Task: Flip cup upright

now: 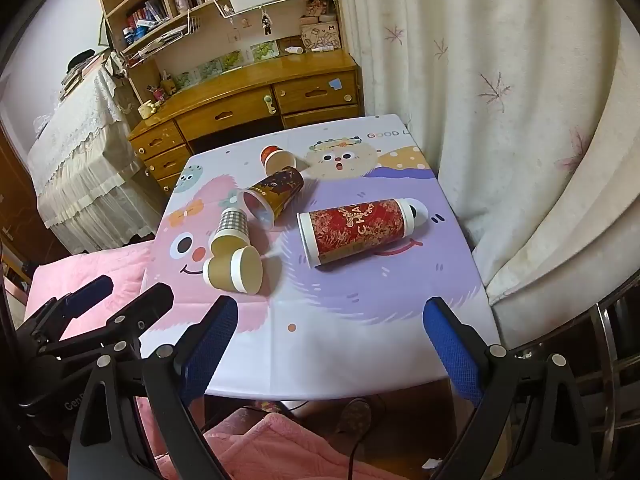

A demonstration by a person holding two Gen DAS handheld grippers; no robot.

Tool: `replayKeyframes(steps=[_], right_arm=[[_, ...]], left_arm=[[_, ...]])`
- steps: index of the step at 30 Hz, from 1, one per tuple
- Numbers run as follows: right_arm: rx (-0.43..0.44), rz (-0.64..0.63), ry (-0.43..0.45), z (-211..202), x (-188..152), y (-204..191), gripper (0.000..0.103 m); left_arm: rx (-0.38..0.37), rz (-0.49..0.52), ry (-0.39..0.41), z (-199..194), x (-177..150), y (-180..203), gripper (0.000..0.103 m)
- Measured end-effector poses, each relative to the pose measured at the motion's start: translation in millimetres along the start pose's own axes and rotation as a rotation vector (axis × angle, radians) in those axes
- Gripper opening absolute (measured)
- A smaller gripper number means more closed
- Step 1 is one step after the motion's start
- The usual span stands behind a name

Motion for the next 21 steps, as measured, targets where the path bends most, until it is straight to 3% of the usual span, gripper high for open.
replayKeyframes(steps=[11, 21], right_arm=[[0.007, 0.003, 0.001, -1, 0, 2, 0.095], [0.006, 0.018, -0.02, 2, -2, 8, 0.095]], left_arm=[[0.031, 0.005, -0.003, -2, 1, -1, 0.087], [0.01, 0.0, -0.005, -4, -11, 8, 0.087]])
Point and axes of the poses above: each gripper's, at about its wrist camera, not at the fingertips, and z roughly the way its jaws point, y to its right, x to its top, the point moved 4 cm from there along z, roughly the way its jaws point, and after that the axes turned 15 degrees about z, right-handed, at the moved point
